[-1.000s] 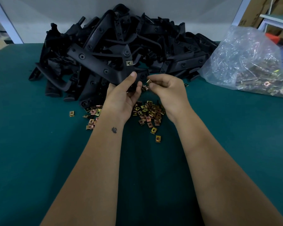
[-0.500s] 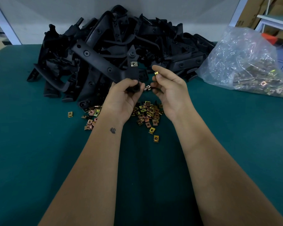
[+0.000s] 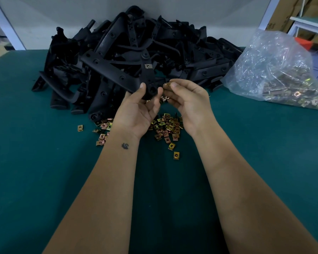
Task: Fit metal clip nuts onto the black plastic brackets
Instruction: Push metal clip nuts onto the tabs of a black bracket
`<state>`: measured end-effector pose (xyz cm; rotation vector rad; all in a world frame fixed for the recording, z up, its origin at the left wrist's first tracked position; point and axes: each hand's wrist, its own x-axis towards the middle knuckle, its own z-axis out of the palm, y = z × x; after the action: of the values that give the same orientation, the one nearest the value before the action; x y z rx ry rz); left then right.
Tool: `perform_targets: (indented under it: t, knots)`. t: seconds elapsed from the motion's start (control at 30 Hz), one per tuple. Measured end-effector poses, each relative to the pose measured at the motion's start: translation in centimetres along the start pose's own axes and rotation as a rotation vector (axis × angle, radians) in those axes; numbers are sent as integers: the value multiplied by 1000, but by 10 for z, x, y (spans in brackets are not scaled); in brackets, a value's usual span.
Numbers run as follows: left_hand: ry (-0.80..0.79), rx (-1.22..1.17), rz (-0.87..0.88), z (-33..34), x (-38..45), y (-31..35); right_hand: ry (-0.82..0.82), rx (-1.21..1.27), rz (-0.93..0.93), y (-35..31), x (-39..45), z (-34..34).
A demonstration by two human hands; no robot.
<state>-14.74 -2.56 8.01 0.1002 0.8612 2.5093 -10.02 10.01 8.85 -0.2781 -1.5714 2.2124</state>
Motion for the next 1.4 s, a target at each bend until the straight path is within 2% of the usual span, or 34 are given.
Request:
perform_targets:
  t: [0.17,0.47,0.8,1.07,1.23,1.4]
  knots:
    - [1,91,-10,1,0,-2,9,44,18,1,-2,5]
    - [-77,26,-69,1,-2,1,5,84,30,1,-1,5]
    - [-103,38,-75,0,-1,2,-69,82,34,-1,-3,6]
    - [-31,3,-130,2,-1,2,-121,93,64,2,-1,6]
    - [-24,11,-88,0,-2,1,-172,78,138,5,-1,8]
    - [-48,93,-36,-1,-1,0,-202,108,122,3,-1,8]
